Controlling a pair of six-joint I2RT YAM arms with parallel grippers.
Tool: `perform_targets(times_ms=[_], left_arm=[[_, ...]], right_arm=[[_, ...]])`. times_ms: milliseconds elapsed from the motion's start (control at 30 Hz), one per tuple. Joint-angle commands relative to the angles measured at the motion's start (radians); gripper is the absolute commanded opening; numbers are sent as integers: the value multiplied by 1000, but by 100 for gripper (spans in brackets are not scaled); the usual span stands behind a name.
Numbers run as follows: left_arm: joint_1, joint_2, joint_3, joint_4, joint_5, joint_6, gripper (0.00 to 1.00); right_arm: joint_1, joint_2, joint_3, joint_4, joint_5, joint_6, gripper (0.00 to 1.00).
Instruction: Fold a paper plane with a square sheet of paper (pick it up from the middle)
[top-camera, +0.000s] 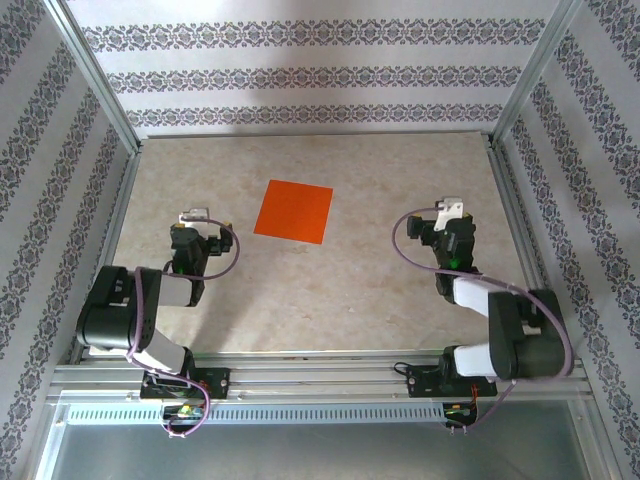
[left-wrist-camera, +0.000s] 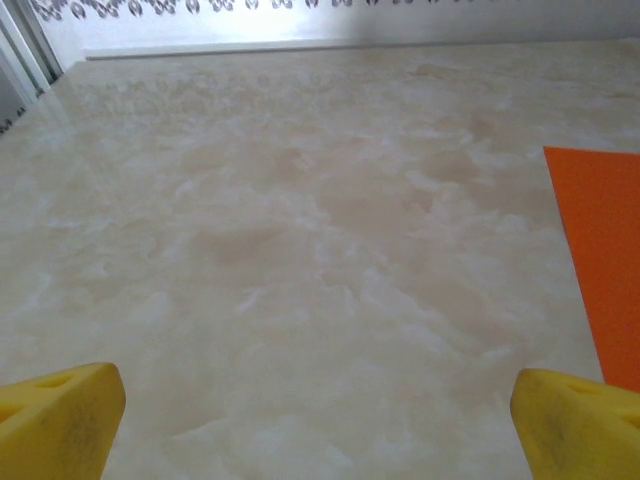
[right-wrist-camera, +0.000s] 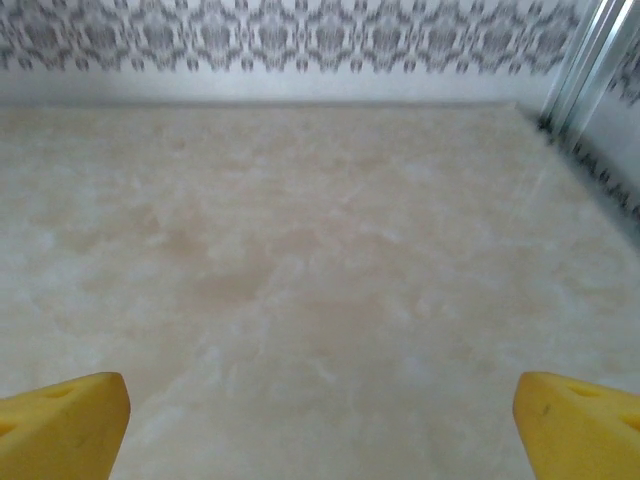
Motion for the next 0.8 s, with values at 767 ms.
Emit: perform_targets(times_ms=[767], left_arm=[[-85,110,624,-780,468,-683,100]], right_arm=[[16,10,347,-638,-351,617,98]])
